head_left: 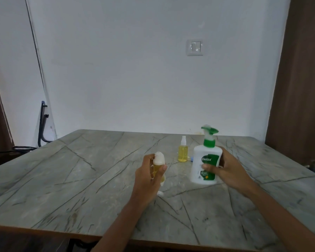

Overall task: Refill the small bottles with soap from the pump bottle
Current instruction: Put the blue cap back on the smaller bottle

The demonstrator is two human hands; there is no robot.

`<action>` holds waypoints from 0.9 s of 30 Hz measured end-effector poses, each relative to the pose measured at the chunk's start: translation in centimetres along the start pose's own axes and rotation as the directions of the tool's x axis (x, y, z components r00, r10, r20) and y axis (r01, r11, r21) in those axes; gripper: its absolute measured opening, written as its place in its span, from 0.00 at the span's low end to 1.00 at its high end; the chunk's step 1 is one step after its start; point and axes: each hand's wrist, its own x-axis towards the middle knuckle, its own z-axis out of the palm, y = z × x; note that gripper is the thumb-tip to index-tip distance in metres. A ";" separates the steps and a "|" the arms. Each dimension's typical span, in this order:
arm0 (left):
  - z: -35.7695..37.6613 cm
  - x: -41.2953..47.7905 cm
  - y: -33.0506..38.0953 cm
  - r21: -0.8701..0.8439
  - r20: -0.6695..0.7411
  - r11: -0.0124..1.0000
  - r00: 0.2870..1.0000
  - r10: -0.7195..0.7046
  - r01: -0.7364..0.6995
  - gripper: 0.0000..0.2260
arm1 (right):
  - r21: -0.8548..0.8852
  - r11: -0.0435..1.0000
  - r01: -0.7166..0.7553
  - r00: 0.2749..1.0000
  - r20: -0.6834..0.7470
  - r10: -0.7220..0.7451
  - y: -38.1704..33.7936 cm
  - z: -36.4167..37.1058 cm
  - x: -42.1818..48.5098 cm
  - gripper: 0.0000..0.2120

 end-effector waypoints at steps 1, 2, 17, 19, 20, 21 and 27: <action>0.0 0.0 0.0 -0.003 0.003 1.000 1.000 0.003 -0.003 0.20 | -0.019 1.000 0.000 0.999 -0.033 -0.001 -0.3 -0.4 0.6 0.22; 0.0 0.0 0.1 -0.007 0.005 1.000 1.000 0.006 -0.006 0.21 | -0.038 0.999 0.002 0.998 -0.067 -0.005 -0.5 -0.8 1.3 0.21; 0.1 0.2 0.4 -0.011 -0.018 0.997 0.997 0.071 -0.071 0.17 | -0.104 0.975 -0.198 0.947 -0.279 0.162 7.1 -3.1 10.9 0.24; 0.2 0.3 0.4 -0.007 -0.007 0.997 0.997 0.082 -0.082 0.19 | -0.097 0.974 -0.203 0.945 -0.280 0.169 7.9 -3.1 11.3 0.25; 0.2 0.3 0.4 -0.012 -0.001 0.996 0.996 0.084 -0.084 0.20 | -0.095 0.974 -0.205 0.945 -0.279 0.171 8.3 -3.1 11.5 0.26; 0.2 0.4 0.5 -0.014 0.006 0.996 0.997 0.083 -0.083 0.20 | -0.095 0.974 -0.204 0.946 -0.276 0.171 8.6 -3.0 11.6 0.26; 0.1 0.3 0.9 -0.035 0.039 0.997 0.996 0.075 -0.074 0.18 | -0.074 0.980 -0.185 0.953 -0.258 0.161 9.8 -3.1 11.6 0.28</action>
